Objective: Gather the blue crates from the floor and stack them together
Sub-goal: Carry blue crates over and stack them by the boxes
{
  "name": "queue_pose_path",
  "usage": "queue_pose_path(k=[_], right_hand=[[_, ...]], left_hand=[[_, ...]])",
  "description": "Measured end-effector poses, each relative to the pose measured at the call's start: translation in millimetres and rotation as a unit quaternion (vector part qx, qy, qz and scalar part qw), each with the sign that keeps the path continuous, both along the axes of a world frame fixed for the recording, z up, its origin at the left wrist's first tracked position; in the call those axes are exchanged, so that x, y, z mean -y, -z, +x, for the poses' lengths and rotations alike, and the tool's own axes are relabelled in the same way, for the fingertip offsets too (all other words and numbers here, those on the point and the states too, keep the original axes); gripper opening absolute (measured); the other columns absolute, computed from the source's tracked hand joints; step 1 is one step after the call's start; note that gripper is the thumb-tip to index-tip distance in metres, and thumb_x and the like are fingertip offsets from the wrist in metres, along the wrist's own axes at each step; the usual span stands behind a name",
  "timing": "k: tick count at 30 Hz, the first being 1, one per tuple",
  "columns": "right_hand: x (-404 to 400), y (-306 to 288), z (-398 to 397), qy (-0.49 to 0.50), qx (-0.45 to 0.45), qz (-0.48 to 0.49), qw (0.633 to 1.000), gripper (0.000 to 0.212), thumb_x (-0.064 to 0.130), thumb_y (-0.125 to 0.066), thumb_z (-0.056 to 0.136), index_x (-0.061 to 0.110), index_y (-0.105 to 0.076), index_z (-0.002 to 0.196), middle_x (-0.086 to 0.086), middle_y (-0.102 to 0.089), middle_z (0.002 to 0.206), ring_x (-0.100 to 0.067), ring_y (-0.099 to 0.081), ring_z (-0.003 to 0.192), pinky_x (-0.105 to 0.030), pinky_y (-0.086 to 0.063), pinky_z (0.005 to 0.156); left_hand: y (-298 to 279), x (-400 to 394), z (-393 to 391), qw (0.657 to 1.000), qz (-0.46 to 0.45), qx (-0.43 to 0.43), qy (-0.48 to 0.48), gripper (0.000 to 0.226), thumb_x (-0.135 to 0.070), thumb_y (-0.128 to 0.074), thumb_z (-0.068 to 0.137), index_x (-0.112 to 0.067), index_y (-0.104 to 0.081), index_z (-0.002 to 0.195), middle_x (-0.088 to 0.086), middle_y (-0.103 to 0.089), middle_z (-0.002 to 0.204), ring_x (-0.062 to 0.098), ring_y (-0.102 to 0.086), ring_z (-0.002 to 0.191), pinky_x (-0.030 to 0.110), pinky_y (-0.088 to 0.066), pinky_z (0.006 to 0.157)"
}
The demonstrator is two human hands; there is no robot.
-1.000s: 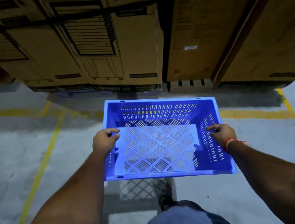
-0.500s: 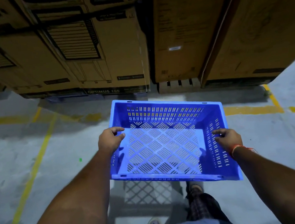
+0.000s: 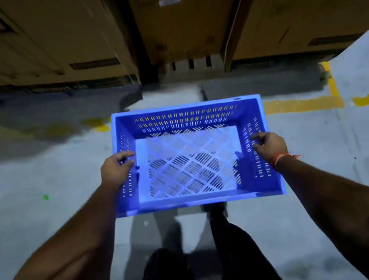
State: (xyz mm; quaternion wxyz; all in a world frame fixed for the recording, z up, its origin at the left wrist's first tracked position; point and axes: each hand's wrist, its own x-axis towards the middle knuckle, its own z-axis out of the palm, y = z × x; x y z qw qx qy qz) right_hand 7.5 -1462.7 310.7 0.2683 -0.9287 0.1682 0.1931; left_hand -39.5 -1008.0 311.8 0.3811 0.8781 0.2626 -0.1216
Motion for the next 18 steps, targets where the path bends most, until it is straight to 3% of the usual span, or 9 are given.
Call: queue_pose_path(k=[5,13,18], right_hand=[[26.8,82.9,58.6,-0.017,-0.012,-0.014,1.000,0.033,0.003,-0.060,0.082,0.018,-0.075,0.108,-0.015,-0.073,0.103,-0.033,-0.067,0.104,-0.032,-0.047,0.090],[42.4,251.7,103.6,0.013,-0.034,-0.015,0.999,0.032,0.003,-0.060,0.082,0.017,-0.076,0.105,-0.013,-0.074,0.092,-0.033,-0.067,0.092,-0.031,-0.047,0.086],[47.7,331.3,119.1,0.025,-0.053,-0.003,0.998,0.030,0.004,-0.061,0.083,0.019,-0.075,0.105,-0.012,-0.073,0.093,-0.032,-0.067,0.092,-0.031,-0.047,0.087]], left_hand=[[92.7,30.3,47.5,1.000,-0.005,-0.023,-0.002,0.030,-0.004,-0.066,0.087,-0.020,-0.076,0.111,0.004,-0.072,0.099,0.016,-0.062,0.087,0.023,-0.041,0.078],[258.9,49.0,120.8,0.999,0.019,-0.042,0.018,0.035,-0.006,-0.060,0.082,-0.022,-0.077,0.108,0.007,-0.077,0.104,0.026,-0.071,0.095,0.028,-0.048,0.082],[328.9,53.2,139.8,0.997,0.018,-0.056,0.041,0.048,-0.023,-0.050,0.069,-0.022,-0.077,0.108,0.009,-0.078,0.096,0.029,-0.071,0.085,0.025,-0.042,0.070]])
